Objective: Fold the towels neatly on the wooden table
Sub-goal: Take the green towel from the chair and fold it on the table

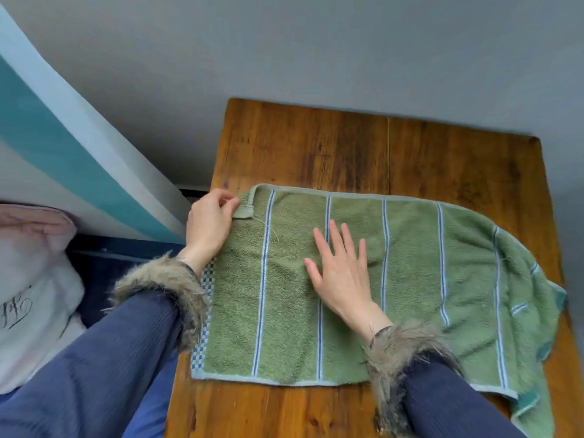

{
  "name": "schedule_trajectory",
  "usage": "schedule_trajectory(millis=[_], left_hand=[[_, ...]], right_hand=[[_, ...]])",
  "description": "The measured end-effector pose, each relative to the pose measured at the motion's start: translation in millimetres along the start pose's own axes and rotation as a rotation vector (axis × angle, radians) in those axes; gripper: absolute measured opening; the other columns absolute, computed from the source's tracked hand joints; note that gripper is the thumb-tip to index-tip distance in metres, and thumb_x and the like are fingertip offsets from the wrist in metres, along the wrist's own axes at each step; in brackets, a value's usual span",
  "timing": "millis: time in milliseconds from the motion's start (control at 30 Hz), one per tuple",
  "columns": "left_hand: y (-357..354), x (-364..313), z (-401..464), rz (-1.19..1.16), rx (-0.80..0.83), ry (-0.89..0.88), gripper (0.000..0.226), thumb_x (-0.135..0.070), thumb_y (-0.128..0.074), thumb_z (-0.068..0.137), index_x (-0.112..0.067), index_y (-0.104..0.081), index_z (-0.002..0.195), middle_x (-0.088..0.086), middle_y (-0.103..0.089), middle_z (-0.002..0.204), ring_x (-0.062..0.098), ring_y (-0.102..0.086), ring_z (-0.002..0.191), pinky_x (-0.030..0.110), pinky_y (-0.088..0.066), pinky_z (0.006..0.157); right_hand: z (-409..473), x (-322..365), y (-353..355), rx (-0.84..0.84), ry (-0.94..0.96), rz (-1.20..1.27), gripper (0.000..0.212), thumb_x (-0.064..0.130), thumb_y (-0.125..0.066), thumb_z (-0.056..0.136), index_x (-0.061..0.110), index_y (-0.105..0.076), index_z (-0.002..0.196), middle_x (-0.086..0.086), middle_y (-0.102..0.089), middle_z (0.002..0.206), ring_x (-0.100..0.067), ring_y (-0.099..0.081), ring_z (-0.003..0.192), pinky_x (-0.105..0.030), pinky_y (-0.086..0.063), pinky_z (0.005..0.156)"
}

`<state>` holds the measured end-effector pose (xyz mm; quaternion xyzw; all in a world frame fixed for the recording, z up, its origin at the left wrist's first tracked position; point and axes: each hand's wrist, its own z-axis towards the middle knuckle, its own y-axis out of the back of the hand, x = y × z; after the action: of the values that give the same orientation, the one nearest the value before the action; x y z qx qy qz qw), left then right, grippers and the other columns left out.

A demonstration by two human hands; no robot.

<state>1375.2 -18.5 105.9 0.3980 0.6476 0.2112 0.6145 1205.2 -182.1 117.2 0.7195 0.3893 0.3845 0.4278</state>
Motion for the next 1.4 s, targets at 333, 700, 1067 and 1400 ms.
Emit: schedule_trajectory(millis=[333, 700, 1067, 1400], left_hand=[[-9.4, 11.6, -49.9, 0.321, 0.146, -0.805, 0.024, -0.019, -0.042, 0.091, -0.006, -0.06, 0.099, 0.011, -0.061, 0.094, 0.028, -0.058, 0.083, 0.042, -0.05, 0.065], [-12.0, 16.5, -13.0, 0.589, 0.207, -0.482, 0.063, -0.05, -0.02, 0.094, -0.019, -0.018, 0.148, 0.009, -0.004, 0.157, 0.026, 0.005, 0.145, 0.045, 0.0, 0.117], [-40.1, 29.3, -23.9, 0.609, 0.154, -0.496, 0.061, -0.053, -0.017, 0.093, -0.027, -0.016, 0.148, 0.006, -0.008, 0.157, 0.024, 0.001, 0.145, 0.042, 0.005, 0.116], [-78.1, -49.0, -123.2, 0.452, 0.238, -0.504, 0.056, -0.047, -0.017, 0.095, -0.033, -0.005, 0.148, 0.003, 0.005, 0.157, 0.02, 0.014, 0.144, 0.049, 0.007, 0.114]], right_hand=[[5.1, 2.8, -19.5, -0.006, -0.017, -0.054, 0.069, 0.059, -0.025, 0.091, 0.026, -0.007, 0.149, -0.004, 0.006, 0.158, -0.022, 0.012, 0.144, -0.052, 0.005, 0.115], [4.2, 1.9, -36.0, -0.077, -0.032, -0.091, 0.068, 0.06, -0.008, 0.088, 0.026, 0.0, 0.146, -0.004, 0.005, 0.157, -0.023, 0.012, 0.144, -0.051, 0.008, 0.114], [6.1, -4.5, -49.6, -0.141, -0.018, -0.115, 0.066, 0.059, -0.017, 0.092, 0.023, -0.019, 0.148, -0.007, -0.011, 0.157, -0.025, -0.004, 0.145, -0.056, -0.003, 0.112], [-57.9, -84.7, -12.6, -0.223, -0.075, 0.085, 0.056, 0.045, -0.017, 0.096, 0.026, -0.012, 0.148, 0.002, -0.007, 0.157, -0.012, 0.002, 0.145, -0.047, 0.007, 0.115]])
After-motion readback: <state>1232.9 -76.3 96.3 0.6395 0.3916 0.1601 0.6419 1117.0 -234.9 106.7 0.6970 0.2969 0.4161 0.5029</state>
